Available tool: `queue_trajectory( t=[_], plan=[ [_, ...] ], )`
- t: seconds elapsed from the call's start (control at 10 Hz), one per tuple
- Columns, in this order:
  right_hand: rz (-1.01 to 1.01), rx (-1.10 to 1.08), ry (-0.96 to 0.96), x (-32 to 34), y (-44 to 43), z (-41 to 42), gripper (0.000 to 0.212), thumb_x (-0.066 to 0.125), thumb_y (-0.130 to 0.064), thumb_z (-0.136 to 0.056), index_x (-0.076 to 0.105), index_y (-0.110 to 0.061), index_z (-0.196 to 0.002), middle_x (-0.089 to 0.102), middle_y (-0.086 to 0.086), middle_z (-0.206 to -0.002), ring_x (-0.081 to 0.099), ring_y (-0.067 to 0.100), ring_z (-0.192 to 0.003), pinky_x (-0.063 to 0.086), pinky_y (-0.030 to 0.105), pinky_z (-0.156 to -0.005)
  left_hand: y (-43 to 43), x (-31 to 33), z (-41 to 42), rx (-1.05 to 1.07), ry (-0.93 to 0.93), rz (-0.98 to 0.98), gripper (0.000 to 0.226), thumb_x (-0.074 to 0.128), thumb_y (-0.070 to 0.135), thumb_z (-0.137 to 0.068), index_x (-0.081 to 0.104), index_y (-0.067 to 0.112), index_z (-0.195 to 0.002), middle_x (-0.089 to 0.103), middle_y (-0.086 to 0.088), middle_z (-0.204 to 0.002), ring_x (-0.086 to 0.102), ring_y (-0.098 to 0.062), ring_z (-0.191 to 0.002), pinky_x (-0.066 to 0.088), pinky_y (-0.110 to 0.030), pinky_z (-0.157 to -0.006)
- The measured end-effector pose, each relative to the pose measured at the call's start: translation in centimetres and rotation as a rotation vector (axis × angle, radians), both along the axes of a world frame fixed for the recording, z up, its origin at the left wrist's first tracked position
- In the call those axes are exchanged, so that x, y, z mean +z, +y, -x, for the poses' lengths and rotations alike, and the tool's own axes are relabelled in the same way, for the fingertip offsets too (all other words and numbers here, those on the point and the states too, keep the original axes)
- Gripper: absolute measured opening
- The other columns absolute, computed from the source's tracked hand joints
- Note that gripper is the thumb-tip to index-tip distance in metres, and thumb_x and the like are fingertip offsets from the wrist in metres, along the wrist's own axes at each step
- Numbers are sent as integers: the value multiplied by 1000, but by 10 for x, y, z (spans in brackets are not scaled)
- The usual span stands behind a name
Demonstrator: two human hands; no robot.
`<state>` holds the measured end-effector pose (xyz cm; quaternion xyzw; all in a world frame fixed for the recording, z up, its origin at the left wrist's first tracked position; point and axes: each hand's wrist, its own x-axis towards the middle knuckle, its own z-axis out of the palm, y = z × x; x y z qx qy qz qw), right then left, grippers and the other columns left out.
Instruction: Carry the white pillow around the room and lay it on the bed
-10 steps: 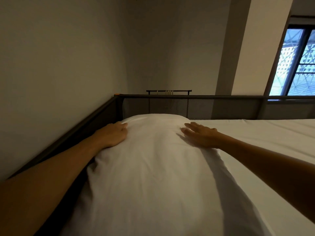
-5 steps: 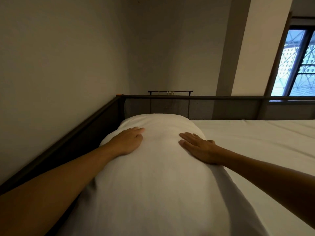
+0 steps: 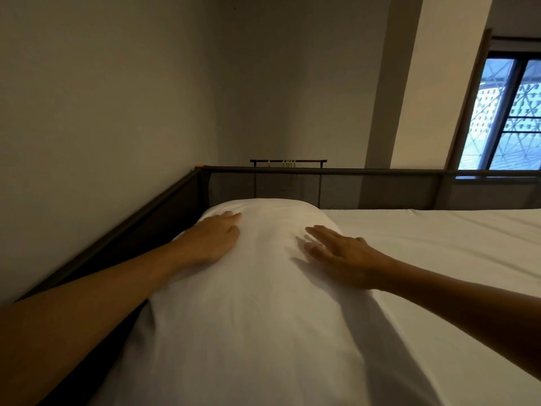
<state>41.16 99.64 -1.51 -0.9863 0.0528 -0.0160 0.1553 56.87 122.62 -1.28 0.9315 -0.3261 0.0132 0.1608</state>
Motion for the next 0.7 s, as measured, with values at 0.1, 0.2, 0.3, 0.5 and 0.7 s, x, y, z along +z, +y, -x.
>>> queue_trajectory(
  t=[0.1,0.2,0.3,0.5,0.7],
  plan=[
    [28,79,-4,-6,16,0,90,6,-77,-70,5,-37,-151,3,-7,-162,5,18,-148,2,45,-116,-14,-10,24,-97,-42,-81,55,19,37,-98,12,25,-152,9,1,-162,10,-17,-148,6,-34,-119],
    [67,112,2,-16,21,0,91,4,-80,-70,2,-38,-150,-1,-9,-162,1,15,-148,2,42,-115,-17,-21,36,-145,-68,-136,57,15,44,-96,9,32,-151,6,5,-162,6,-17,-148,4,-38,-117],
    [73,92,19,-20,15,4,96,2,-86,-64,0,-41,-149,-1,-9,-162,2,16,-148,4,45,-116,-5,-21,28,-82,-54,-135,56,17,46,-96,12,33,-151,7,5,-162,7,-15,-148,6,-40,-119],
    [56,-10,171,-12,-6,16,96,12,-86,-64,3,-43,-149,12,-4,-162,20,26,-145,18,48,-114,44,-4,9,101,-5,-248,57,20,51,-94,28,32,-148,30,-2,-157,34,-24,-139,29,-38,-111],
    [154,6,137,28,-20,45,69,43,-66,-83,34,-36,-144,56,-5,-137,57,16,-115,42,34,-98,65,57,24,56,-164,-436,27,45,35,-85,70,24,-82,67,4,-82,63,-16,-75,51,-35,-70]
  ],
)
